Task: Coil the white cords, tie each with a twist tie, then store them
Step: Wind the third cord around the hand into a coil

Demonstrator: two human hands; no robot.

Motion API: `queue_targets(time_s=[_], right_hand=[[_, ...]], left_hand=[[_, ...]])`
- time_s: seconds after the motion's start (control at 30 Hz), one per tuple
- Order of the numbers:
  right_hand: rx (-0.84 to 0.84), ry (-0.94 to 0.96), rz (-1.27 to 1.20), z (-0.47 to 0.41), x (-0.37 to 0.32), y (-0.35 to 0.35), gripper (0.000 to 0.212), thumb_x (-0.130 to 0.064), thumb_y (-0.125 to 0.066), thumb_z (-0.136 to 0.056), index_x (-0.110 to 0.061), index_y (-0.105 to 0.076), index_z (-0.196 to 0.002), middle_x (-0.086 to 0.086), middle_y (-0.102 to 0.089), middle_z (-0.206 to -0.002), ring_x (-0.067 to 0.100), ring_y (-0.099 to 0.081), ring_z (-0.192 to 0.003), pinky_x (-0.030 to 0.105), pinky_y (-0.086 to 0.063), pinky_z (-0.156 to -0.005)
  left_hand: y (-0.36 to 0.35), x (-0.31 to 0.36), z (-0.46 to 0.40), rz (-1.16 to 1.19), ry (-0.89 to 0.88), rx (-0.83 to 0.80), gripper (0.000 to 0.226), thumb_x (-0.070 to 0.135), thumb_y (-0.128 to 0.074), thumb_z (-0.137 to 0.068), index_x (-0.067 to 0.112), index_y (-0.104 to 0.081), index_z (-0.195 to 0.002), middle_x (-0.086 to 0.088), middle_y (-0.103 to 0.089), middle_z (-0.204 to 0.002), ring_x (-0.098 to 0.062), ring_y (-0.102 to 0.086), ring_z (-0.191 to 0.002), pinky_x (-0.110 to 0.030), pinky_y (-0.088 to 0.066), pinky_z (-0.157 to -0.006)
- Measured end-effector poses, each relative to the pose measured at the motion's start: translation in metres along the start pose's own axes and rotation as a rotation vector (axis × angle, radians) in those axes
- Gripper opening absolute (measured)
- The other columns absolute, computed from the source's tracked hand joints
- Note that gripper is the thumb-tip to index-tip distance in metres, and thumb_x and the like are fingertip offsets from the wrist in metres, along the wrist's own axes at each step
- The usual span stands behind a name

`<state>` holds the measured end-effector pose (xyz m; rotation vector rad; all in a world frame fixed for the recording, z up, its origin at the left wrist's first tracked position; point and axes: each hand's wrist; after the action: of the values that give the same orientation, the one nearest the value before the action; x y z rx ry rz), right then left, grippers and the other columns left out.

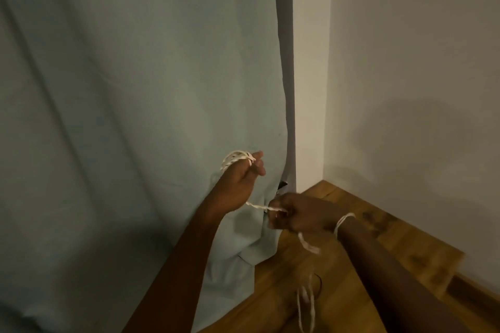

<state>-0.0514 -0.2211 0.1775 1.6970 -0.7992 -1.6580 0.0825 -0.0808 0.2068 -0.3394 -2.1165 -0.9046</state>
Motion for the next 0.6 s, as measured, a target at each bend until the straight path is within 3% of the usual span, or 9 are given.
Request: queue_targets(time_s=[0.07,0.13,0.2,0.27,0.37,0.43,0.53,0.6], right_hand=[[0.091,-0.044,0.162,0.006,-0.004,0.024,0.012,-0.020,-0.067,-0.093,-0.017,-0.072,-0.103,-0.003,-0.069,-0.098,0.009,-0.064,-0.079,0.013,-0.052,-0.068],[0.179,-0.044,0.201,0.007,-0.009,0.046,0.015,-0.017,-0.070,-0.092,-0.011,-0.075,-0.104,-0.003,-0.069,-0.094,0.001,-0.061,-0.067,0.008,-0.046,-0.057],[0.272,0.018,0.218,0.003,-0.013,0.061,0.016,-0.020,-0.075,-0.087,-0.008,-0.077,-0.098,-0.002,-0.071,-0.086,0.002,-0.064,-0.065,0.012,-0.048,-0.062],[0.375,0.112,0.194,-0.003,-0.014,0.068,0.023,-0.031,-0.078,-0.083,-0.010,-0.078,-0.090,0.000,-0.074,-0.081,0.011,-0.068,-0.069,0.022,-0.055,-0.067],[0.473,0.188,0.086,-0.010,-0.008,0.063,0.050,-0.061,-0.064,-0.079,-0.011,-0.074,-0.079,0.002,-0.071,-0.069,0.017,-0.066,-0.061,0.029,-0.055,-0.063],[0.481,0.225,-0.148,-0.015,-0.002,0.049,0.051,-0.056,-0.059,-0.087,-0.008,-0.073,-0.077,0.007,-0.070,-0.067,0.024,-0.066,-0.061,0.034,-0.056,-0.065],[0.441,0.212,-0.514,-0.022,0.010,0.016,0.045,-0.040,-0.049,-0.100,-0.004,-0.070,-0.081,0.008,-0.067,-0.068,0.023,-0.062,-0.064,0.038,-0.054,-0.072],[0.272,0.107,-0.753,-0.024,0.013,-0.009,0.050,-0.048,-0.050,-0.096,-0.003,-0.065,-0.079,0.008,-0.065,-0.070,0.021,-0.061,-0.067,0.036,-0.052,-0.073]], left_hand=[[-0.002,-0.011,0.005,-0.176,0.057,-0.144,0.035,0.027,-0.040,-0.103,0.015,-0.068,-0.087,-0.003,-0.072,-0.108,-0.014,-0.065,-0.105,-0.040,-0.045,-0.104],[-0.007,-0.013,0.009,-0.112,0.162,-0.290,0.043,0.032,-0.037,-0.104,0.011,-0.064,-0.077,-0.007,-0.074,-0.078,-0.022,-0.070,-0.082,-0.043,-0.050,-0.096],[-0.011,-0.009,0.013,0.060,0.259,-0.402,0.049,0.035,-0.033,-0.104,0.011,-0.059,-0.071,-0.004,-0.062,-0.050,-0.024,-0.062,-0.052,-0.047,-0.052,-0.091],[-0.013,-0.005,0.018,0.526,0.345,-0.571,0.047,0.038,-0.032,-0.103,0.008,-0.060,-0.081,0.000,-0.045,-0.038,-0.013,-0.040,-0.031,-0.052,-0.052,-0.090],[-0.006,0.000,0.021,1.300,0.302,-0.844,0.045,0.041,-0.040,-0.101,0.003,-0.060,-0.088,0.000,-0.041,-0.036,-0.009,-0.025,-0.027,-0.048,-0.056,-0.087],[-0.003,0.006,0.019,1.543,0.203,-0.835,0.043,0.038,-0.040,-0.102,0.003,-0.057,-0.084,-0.004,-0.044,-0.037,-0.012,-0.024,-0.028,-0.047,-0.053,-0.092],[-0.003,0.022,0.018,1.627,0.074,-0.552,0.043,0.039,-0.036,-0.101,0.011,-0.052,-0.073,-0.005,-0.055,-0.042,-0.015,-0.046,-0.033,-0.050,-0.045,-0.103],[-0.005,0.029,0.014,1.628,0.013,-0.357,0.044,0.041,-0.037,-0.099,0.014,-0.053,-0.067,-0.010,-0.071,-0.067,-0.022,-0.070,-0.063,-0.060,-0.040,-0.105]])
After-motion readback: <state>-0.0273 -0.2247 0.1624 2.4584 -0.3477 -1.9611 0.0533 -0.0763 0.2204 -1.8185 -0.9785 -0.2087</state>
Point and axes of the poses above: each hand's wrist, its own z-axis away from the middle knuckle, its own y-axis out of the back of the hand, x = y × z
